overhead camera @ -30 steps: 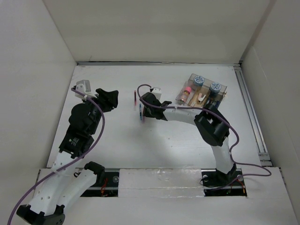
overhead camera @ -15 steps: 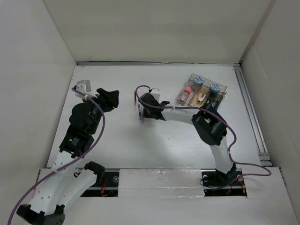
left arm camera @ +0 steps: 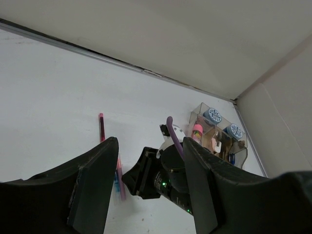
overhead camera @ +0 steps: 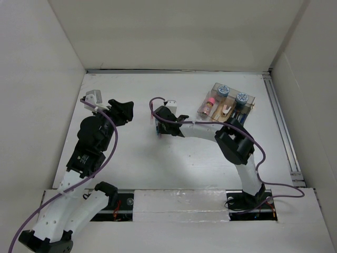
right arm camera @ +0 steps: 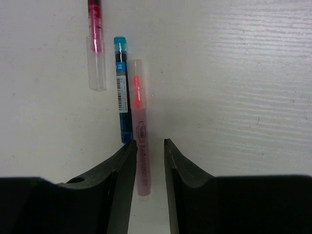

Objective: Organize the desk

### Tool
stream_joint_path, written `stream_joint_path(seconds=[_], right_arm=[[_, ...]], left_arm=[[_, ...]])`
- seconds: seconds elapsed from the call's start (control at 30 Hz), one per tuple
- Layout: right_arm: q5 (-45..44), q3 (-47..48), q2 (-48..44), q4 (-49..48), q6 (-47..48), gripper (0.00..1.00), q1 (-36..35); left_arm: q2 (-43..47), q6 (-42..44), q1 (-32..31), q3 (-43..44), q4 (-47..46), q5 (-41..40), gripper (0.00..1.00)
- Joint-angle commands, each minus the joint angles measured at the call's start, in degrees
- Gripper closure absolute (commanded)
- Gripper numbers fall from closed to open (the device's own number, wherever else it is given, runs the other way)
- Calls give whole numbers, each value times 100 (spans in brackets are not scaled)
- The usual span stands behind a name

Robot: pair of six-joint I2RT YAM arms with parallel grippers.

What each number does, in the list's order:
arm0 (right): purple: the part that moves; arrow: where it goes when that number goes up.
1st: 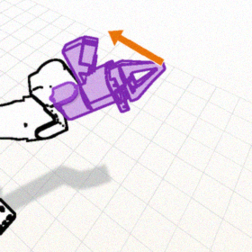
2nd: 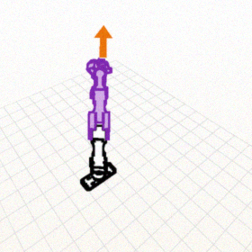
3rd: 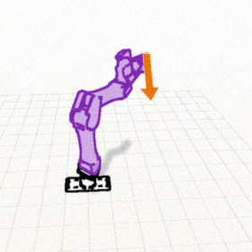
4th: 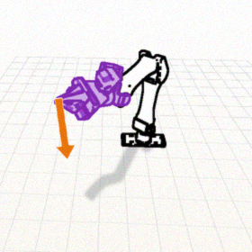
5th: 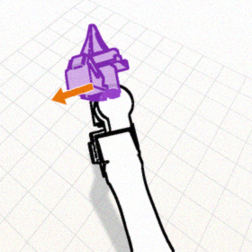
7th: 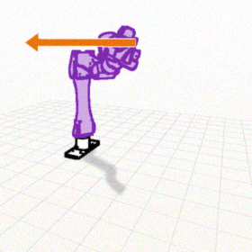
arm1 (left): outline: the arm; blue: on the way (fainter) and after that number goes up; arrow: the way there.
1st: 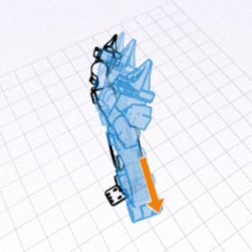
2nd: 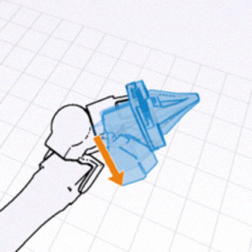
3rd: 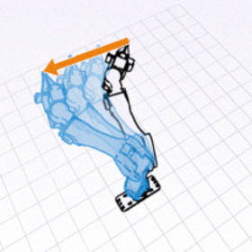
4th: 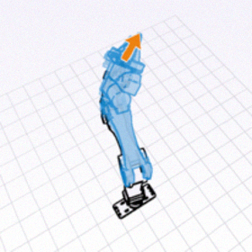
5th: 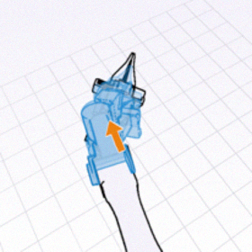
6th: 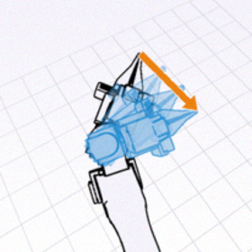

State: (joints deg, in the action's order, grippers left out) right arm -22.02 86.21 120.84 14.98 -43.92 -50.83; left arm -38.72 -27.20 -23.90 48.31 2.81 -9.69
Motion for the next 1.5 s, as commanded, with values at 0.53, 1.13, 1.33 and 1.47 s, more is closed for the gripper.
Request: stream_joint_path(seconds=[0.53,1.13,1.33,1.47], right_arm=[[-426,519,300,321,-29,75,-103],[-531,-2177,-2858,-900,-591,100,651],[-654,-3618,-4506,-1296,-1012,100,2195],[-401,-4174,-4859,-1437,-1189,100,3382]], left_arm=[[119,83,26,-6,-219,3,48],[93,75,26,-6,-228,37,48],[137,75,26,-24,-246,73,48],[75,75,26,-6,-228,143,48]])
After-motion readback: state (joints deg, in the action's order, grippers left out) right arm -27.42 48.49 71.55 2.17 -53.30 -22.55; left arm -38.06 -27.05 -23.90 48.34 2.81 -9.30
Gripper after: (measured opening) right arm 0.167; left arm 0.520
